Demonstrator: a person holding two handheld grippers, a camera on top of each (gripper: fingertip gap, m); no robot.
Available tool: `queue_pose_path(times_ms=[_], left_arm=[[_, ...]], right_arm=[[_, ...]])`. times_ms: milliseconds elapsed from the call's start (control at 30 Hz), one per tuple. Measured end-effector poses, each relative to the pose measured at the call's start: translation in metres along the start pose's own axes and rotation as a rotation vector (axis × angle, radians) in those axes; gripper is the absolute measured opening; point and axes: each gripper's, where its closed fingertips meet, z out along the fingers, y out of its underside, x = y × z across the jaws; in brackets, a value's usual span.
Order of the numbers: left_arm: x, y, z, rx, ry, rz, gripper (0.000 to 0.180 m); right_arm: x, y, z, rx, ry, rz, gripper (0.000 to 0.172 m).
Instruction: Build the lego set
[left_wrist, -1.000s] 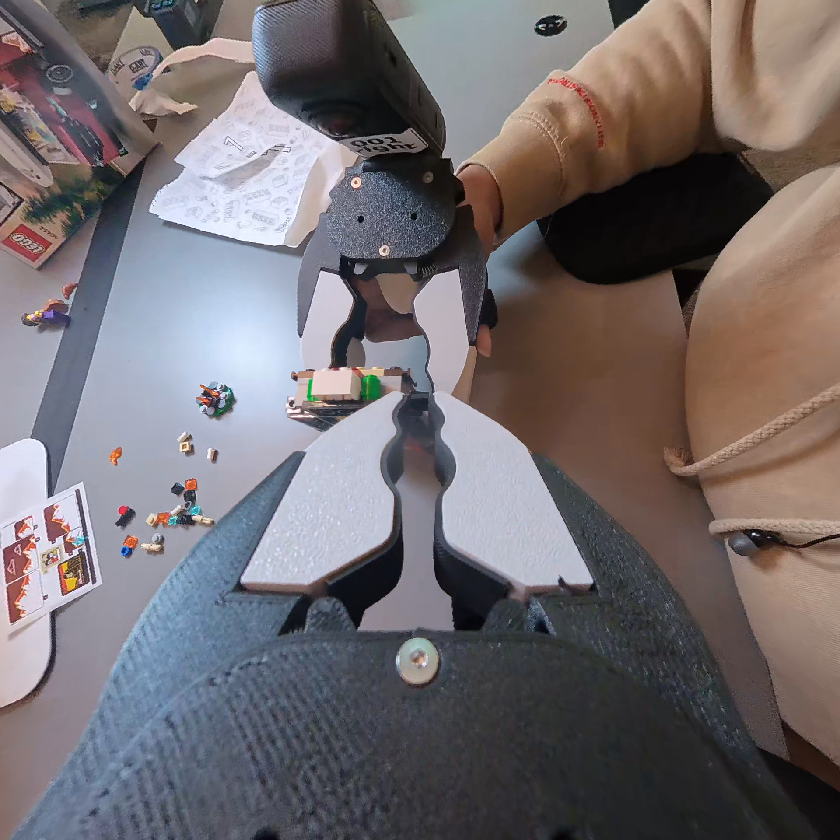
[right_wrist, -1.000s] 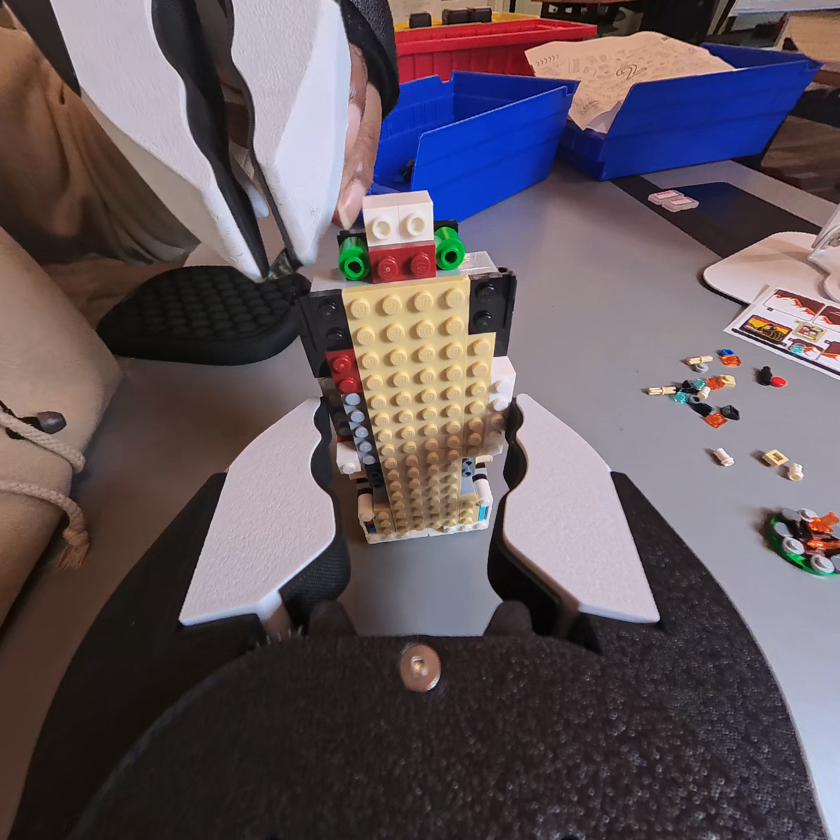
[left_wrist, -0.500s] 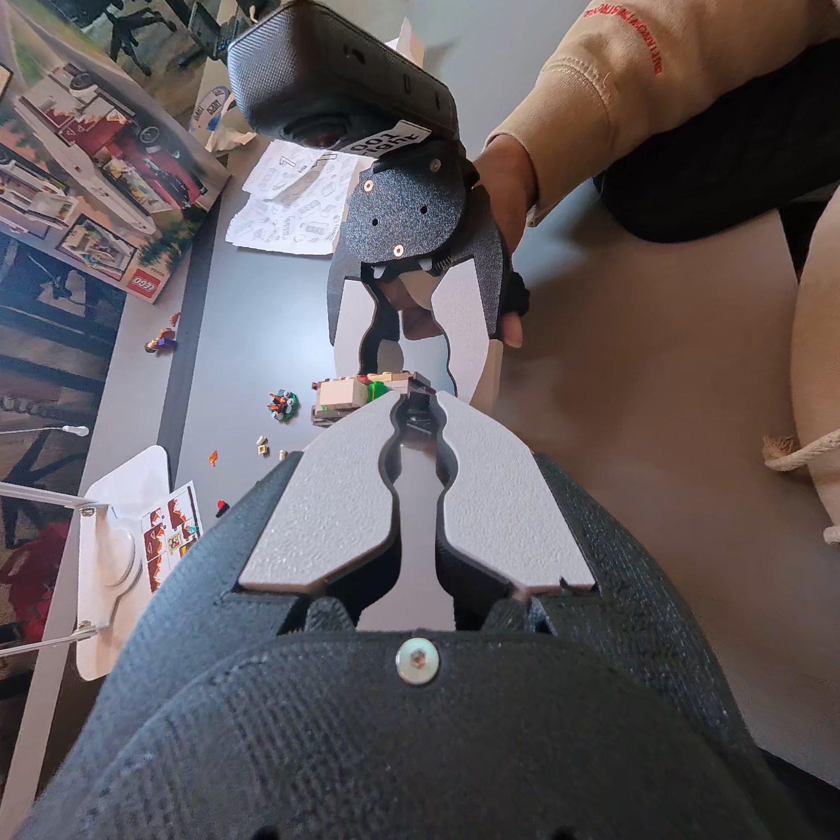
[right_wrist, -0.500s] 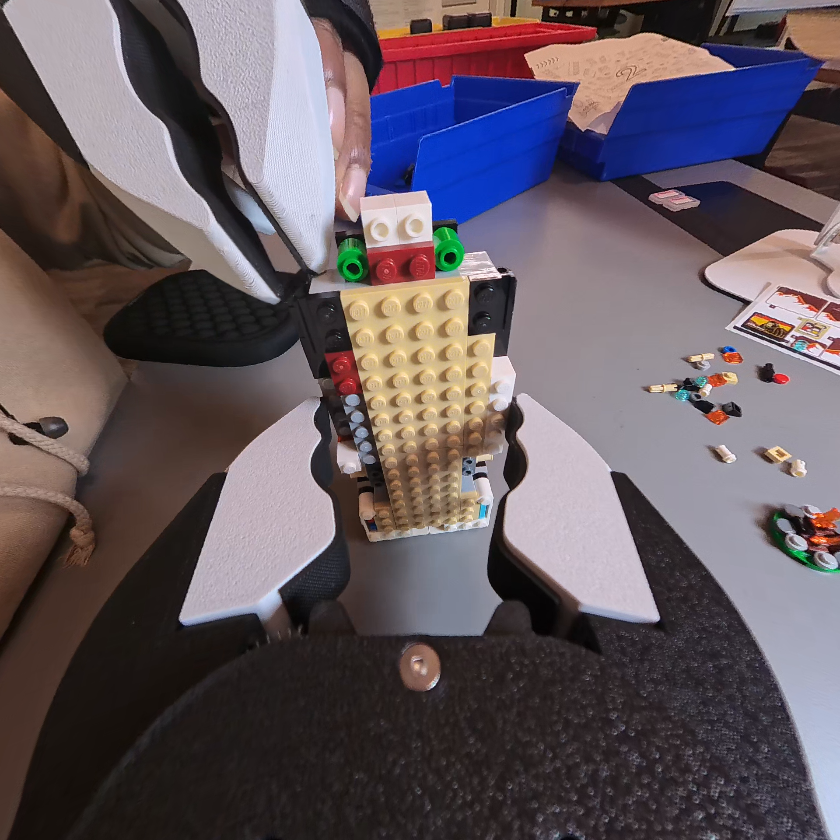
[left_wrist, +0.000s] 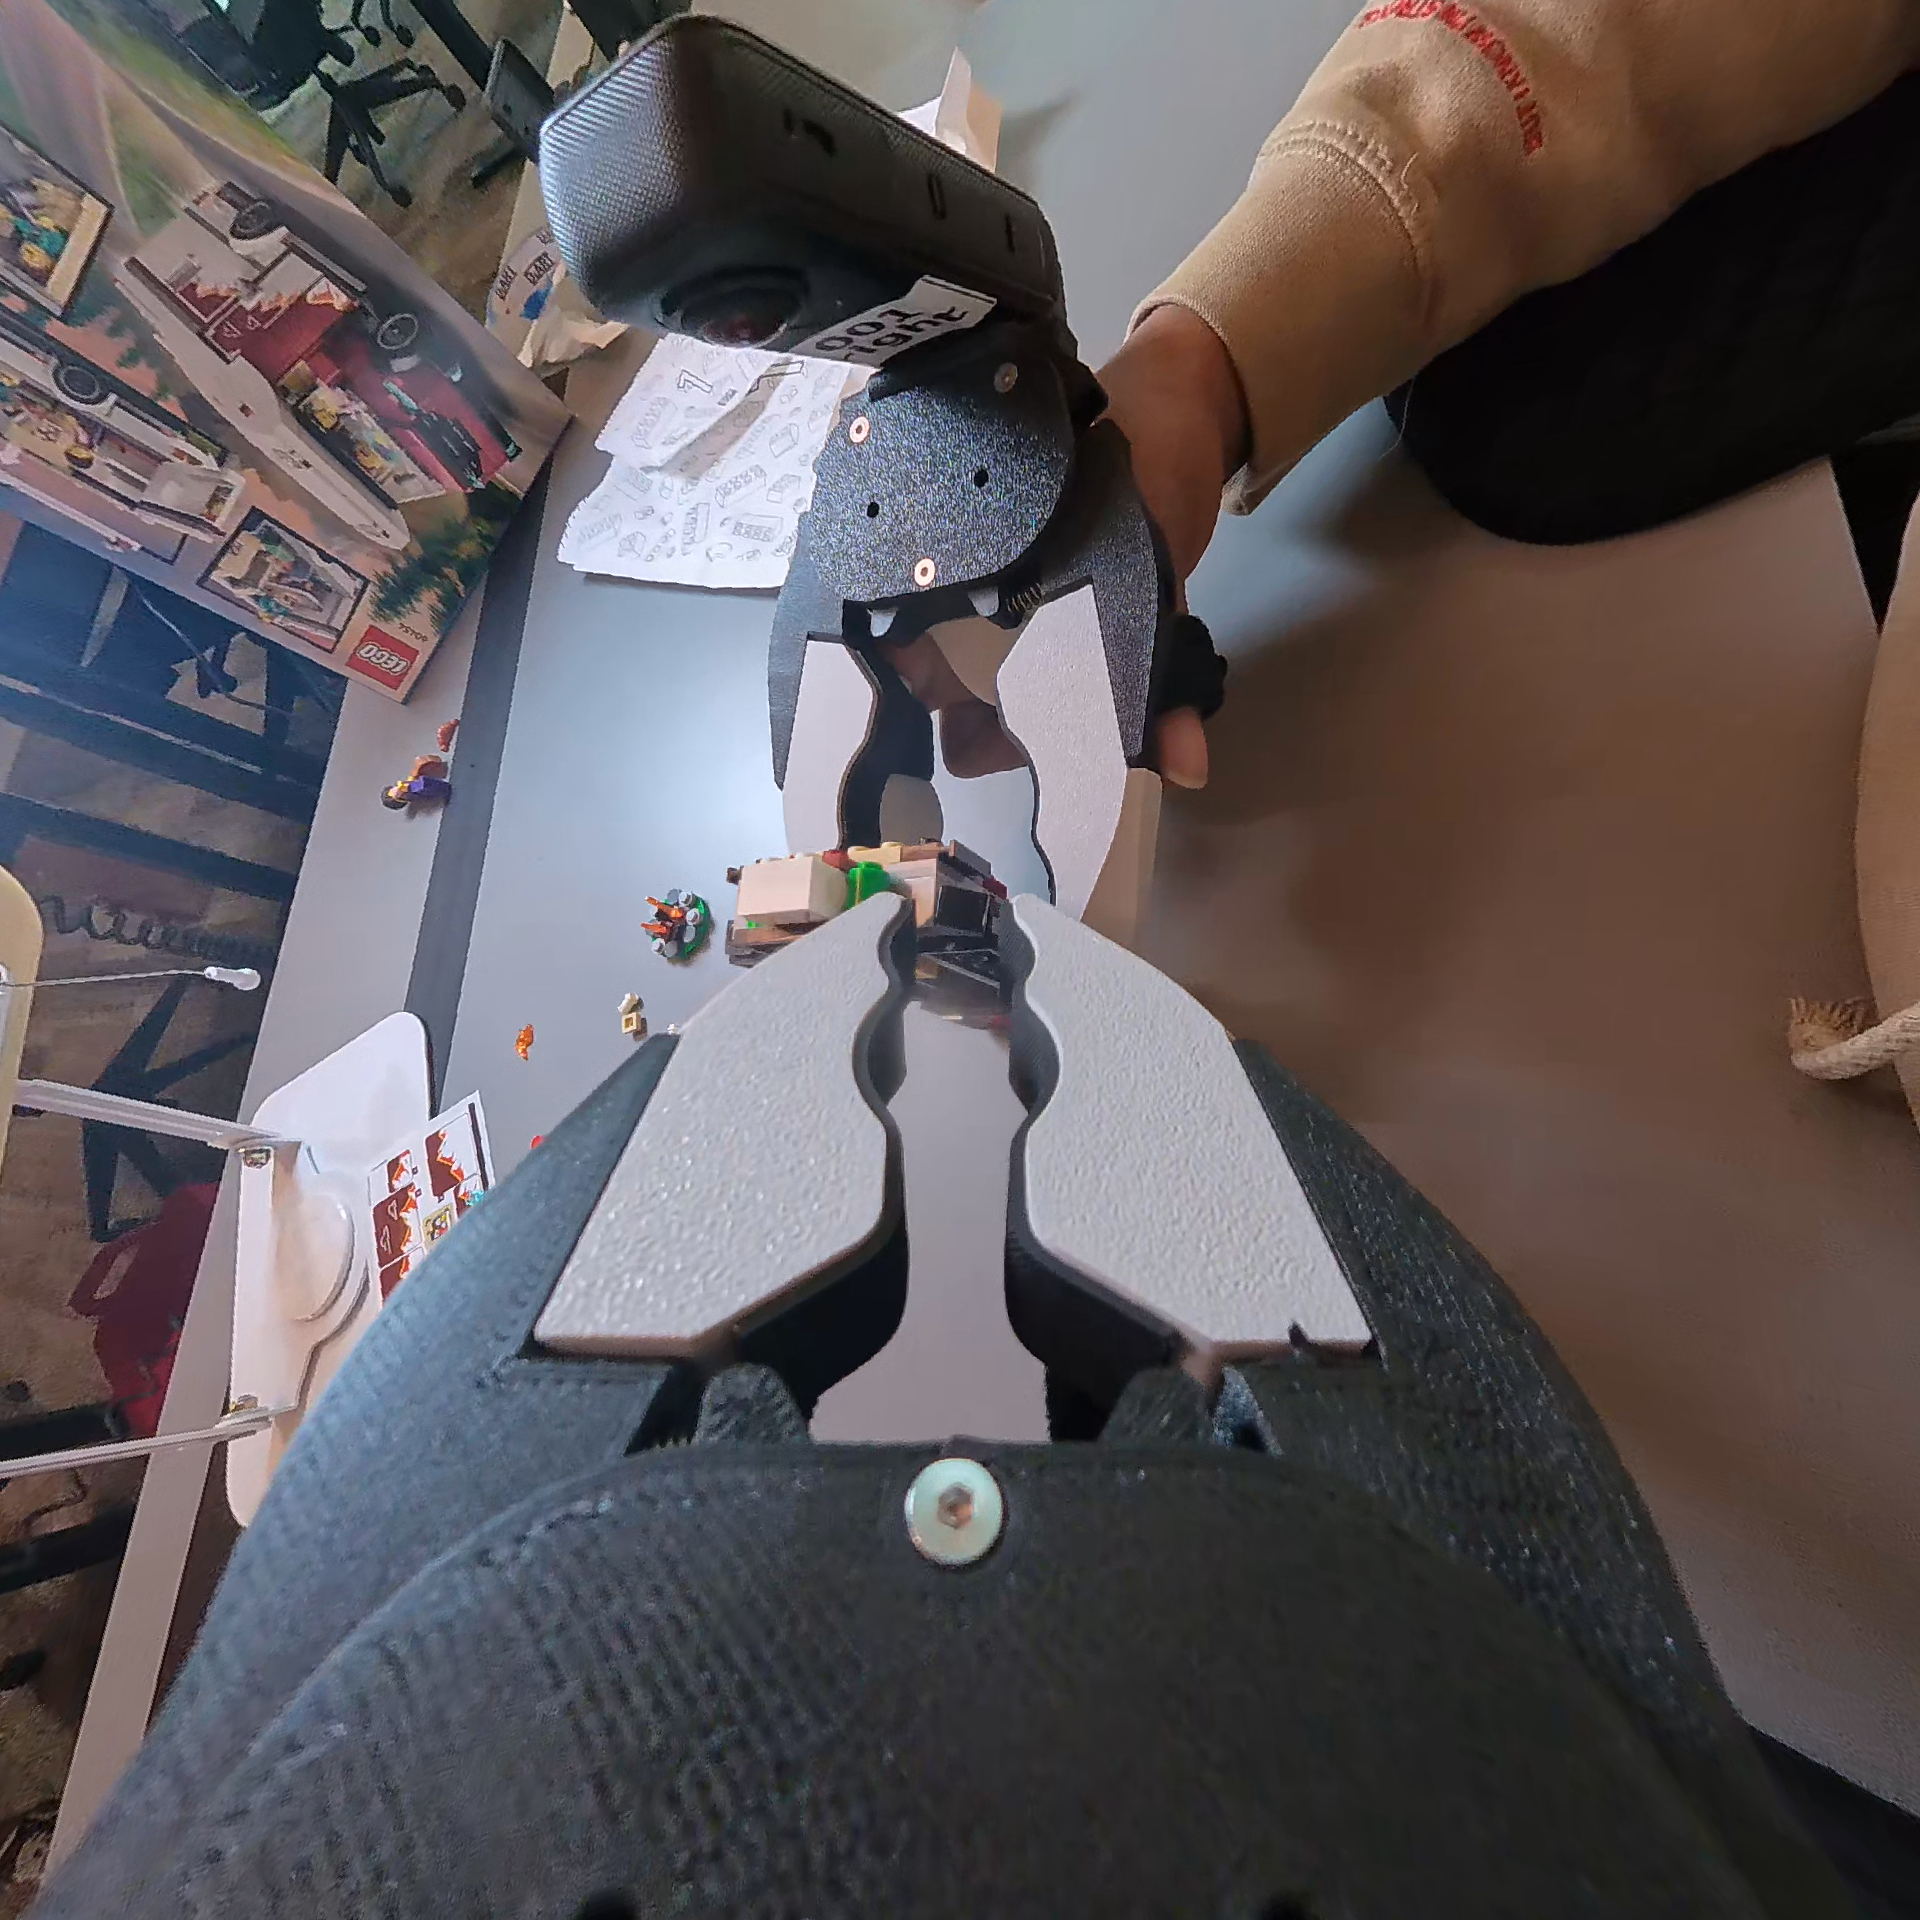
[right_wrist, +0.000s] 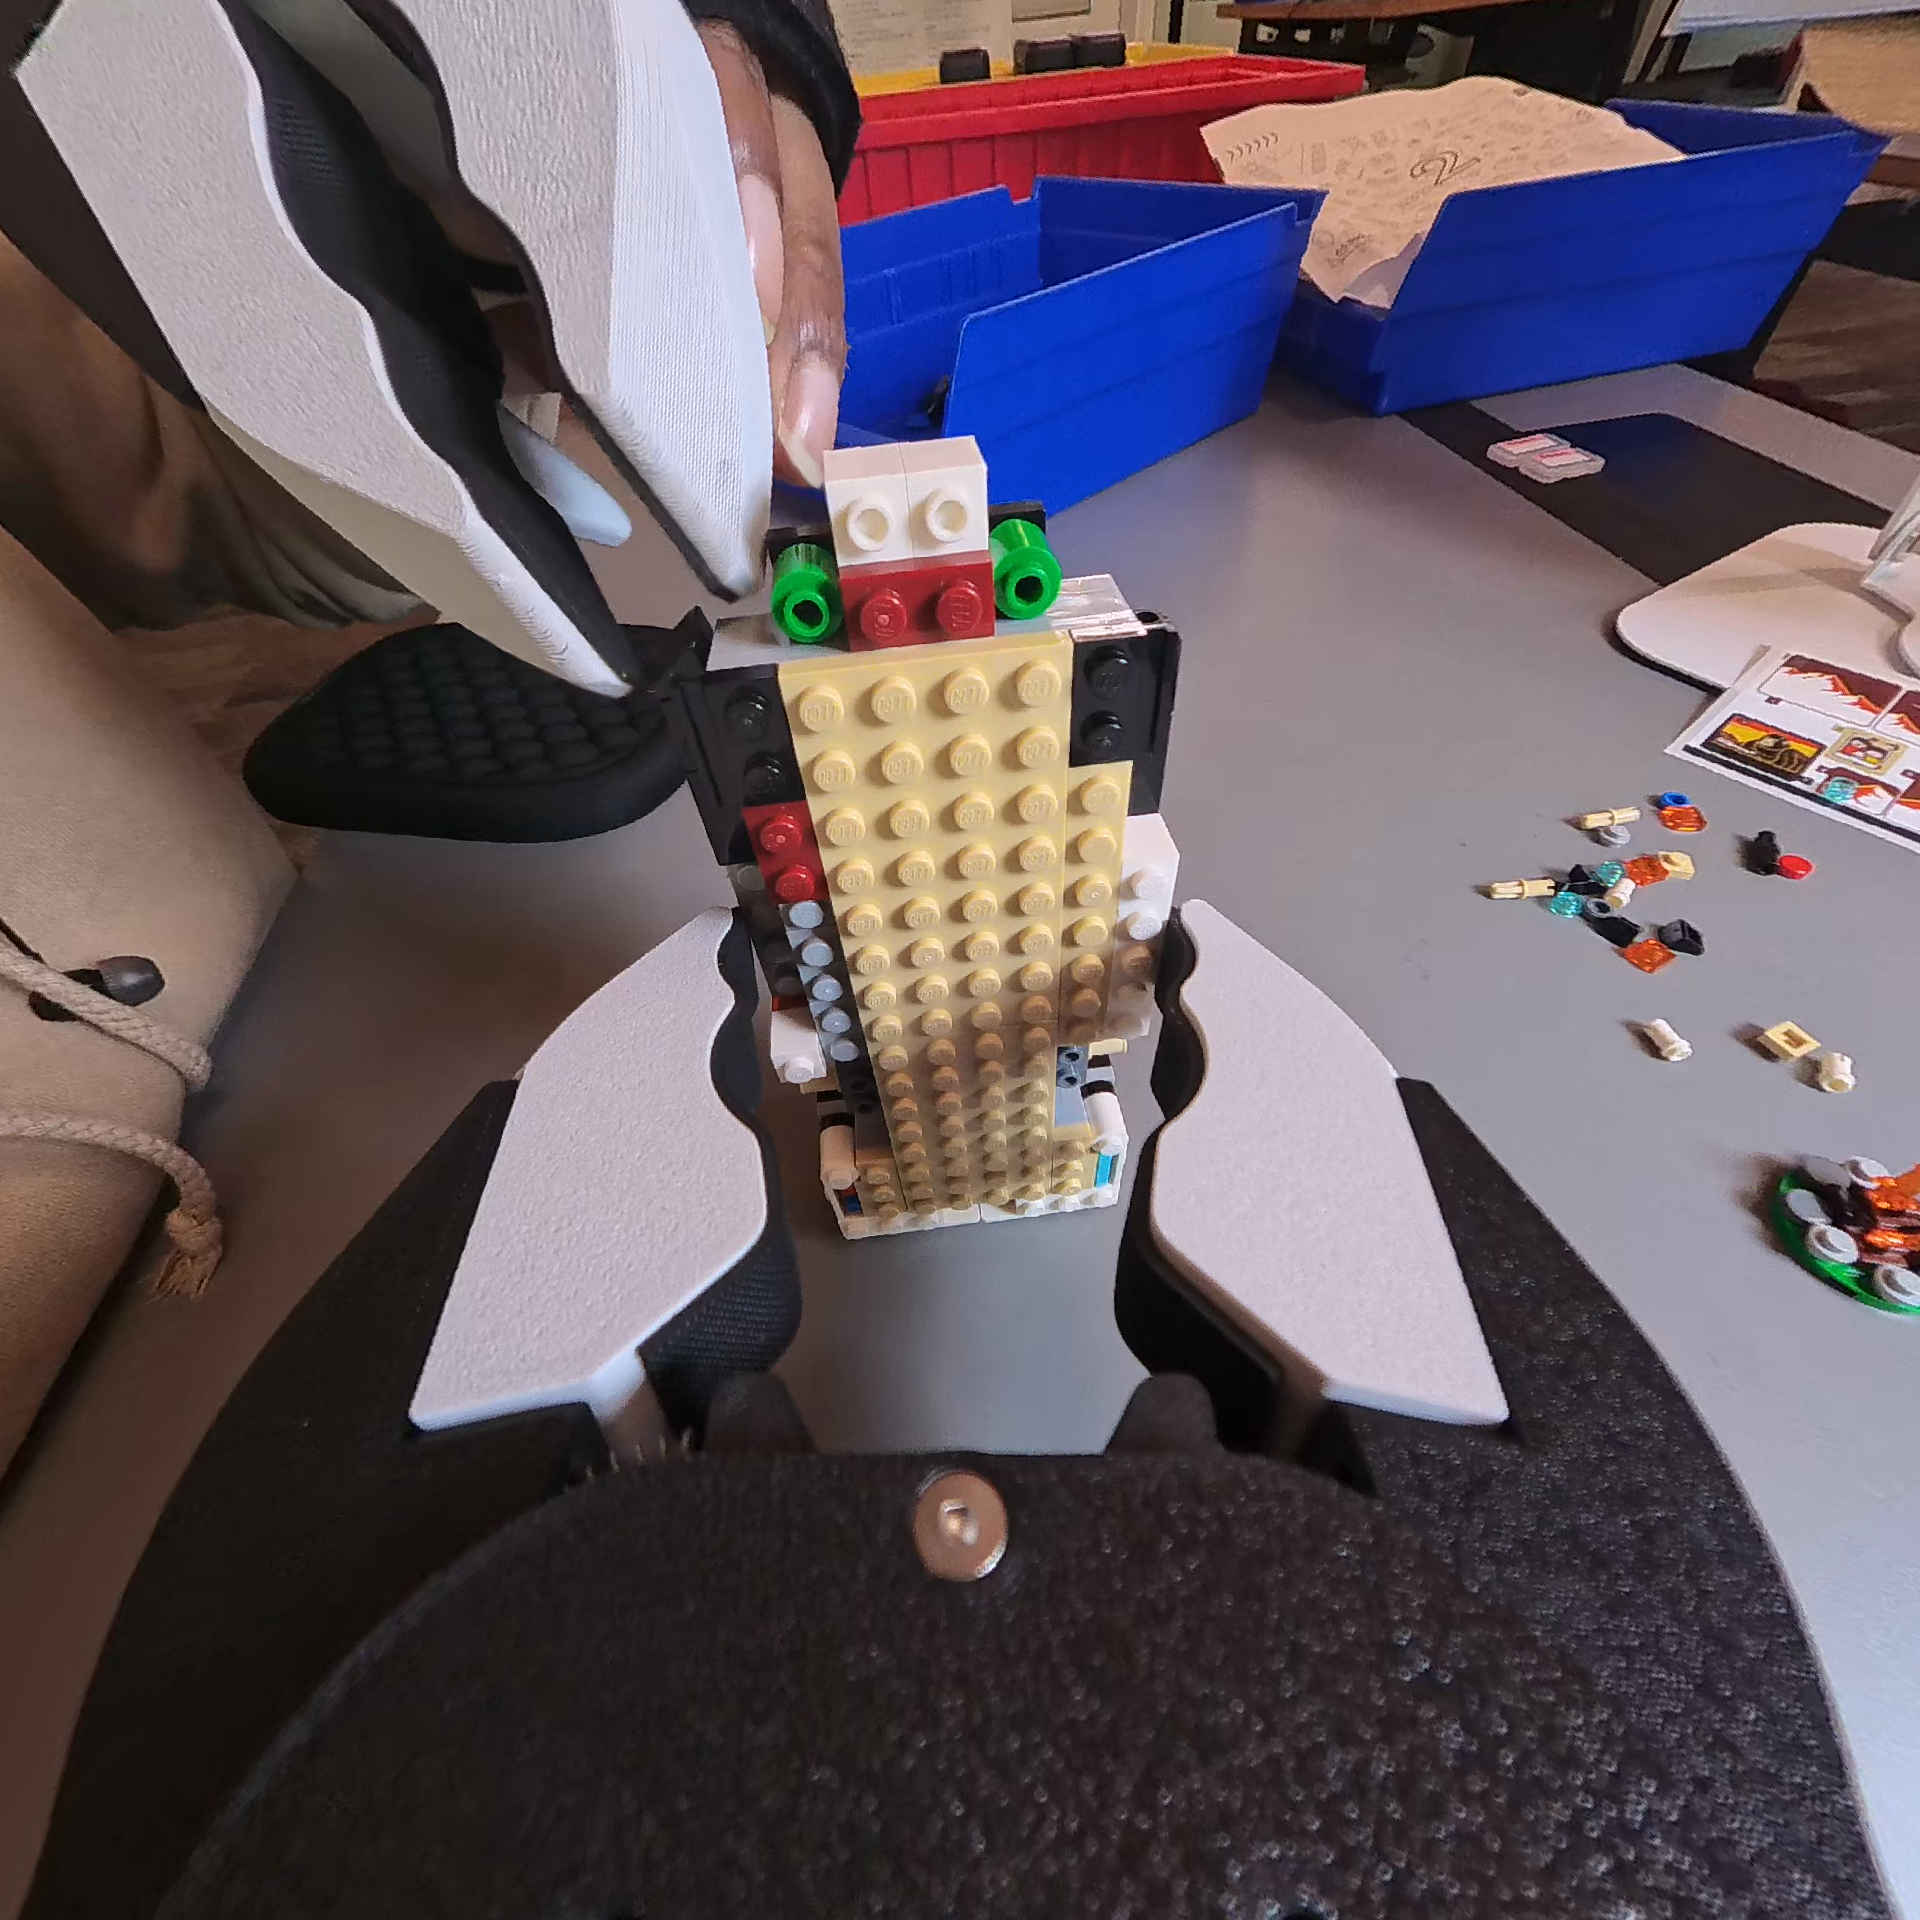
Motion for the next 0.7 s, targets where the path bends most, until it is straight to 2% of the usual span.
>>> queue_pose_path(times_ms=[100,200,300,367,433,567,700], left_arm=[[0.000,-0.006,-0.006,0.049,0.016,-0.030,0.020],[-0.007,-0.009,-0.017,0.162,0.055,-0.126,0.031],[-0.015,0.010,-0.008,0.210,0.166,-0.248,0.054],[-0.016,0.022,0.002,0.252,0.239,-0.259,0.064],[-0.012,0.028,0.008,0.299,0.318,-0.231,0.065],[0.003,0.019,0.012,0.395,0.476,-0.168,0.061],[0.016,0.010,0.010,0.442,0.562,-0.095,0.048]], right_arm=[[-0.002,0.000,0.000,0.001,-0.013,-0.004,0.075],[-0.006,0.001,-0.001,0.003,-0.055,-0.018,0.075],[-0.013,0.001,-0.001,-0.008,-0.146,-0.046,0.075],[-0.021,0.001,-0.001,-0.023,-0.235,-0.057,0.074],[-0.030,0.001,0.000,-0.039,-0.321,-0.074,0.074],[-0.044,0.002,0.000,-0.069,-0.478,-0.095,0.074],[-0.053,0.003,-0.001,-0.094,-0.584,-0.111,0.074]])
